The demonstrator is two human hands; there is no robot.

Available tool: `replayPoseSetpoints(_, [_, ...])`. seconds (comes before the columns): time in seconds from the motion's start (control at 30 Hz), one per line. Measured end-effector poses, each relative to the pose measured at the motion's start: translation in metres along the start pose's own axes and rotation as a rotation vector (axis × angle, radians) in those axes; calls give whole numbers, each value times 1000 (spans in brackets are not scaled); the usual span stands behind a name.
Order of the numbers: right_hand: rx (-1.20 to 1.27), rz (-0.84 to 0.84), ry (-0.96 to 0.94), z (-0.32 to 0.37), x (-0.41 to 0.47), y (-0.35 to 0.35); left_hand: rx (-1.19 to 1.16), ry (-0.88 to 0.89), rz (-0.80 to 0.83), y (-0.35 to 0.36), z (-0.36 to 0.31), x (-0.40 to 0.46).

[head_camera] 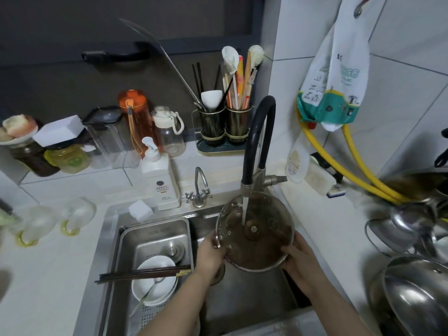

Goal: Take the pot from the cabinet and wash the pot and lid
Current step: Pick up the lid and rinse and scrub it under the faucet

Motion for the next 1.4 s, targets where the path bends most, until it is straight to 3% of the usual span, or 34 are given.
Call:
replayPoseSetpoints(0.17, [58,61,-57,-4,3,8,-36,66,-84,-15,-4,7])
replayPoseSetpoints(0.53, [-46,-39,60,-34,23,22,72,317,-244,-31,-47,-4])
replayPoseSetpoints(0.7, [-146,-85,121,-26,31,24,75,137,-278,-41,-30,7])
replayPoseSetpoints(0.87, [-338,-41,-7,-1,37,25,-95,-199,-144,-37,18,11])
replayPoseSetpoints(1.0, [-387,67,-150,10,39,23,-197,-298,-64,-23,38,11])
replayPoseSetpoints(1.2, [-341,63,-148,2,43,6,-192,-182,-145,-18,19,18])
replayPoseSetpoints(1.33, [-281,-35,25,-21,50,-6,-165,-46,-62,-18,-5,19])
replayPoseSetpoints(1.4, [-275,-81,112,-25,51,-8,-15,44,-21,-18,-12,20])
Point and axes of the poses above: each hand's wrist, its own x-axis towards the middle knuckle, its own y-axis out of the palm, z = x × y, the point moved 5 cm from there along x, towards the middle knuckle, and after that the axes turned 3 degrees about x, right-handed, at the moved point
